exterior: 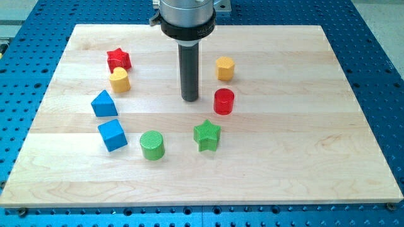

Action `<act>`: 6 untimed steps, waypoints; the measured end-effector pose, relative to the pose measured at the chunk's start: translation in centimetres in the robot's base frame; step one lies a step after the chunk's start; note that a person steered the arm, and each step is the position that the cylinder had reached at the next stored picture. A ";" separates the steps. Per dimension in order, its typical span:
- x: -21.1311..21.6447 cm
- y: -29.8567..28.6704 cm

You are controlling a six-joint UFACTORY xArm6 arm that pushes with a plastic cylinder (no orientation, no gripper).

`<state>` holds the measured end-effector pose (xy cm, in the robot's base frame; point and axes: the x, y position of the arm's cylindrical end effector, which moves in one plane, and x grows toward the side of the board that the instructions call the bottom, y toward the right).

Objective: Slightly push the red circle to the right

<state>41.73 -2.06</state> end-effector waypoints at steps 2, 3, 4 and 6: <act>-0.1 0.0; -0.1 0.2; 0.1 1.1; 3.3 5.7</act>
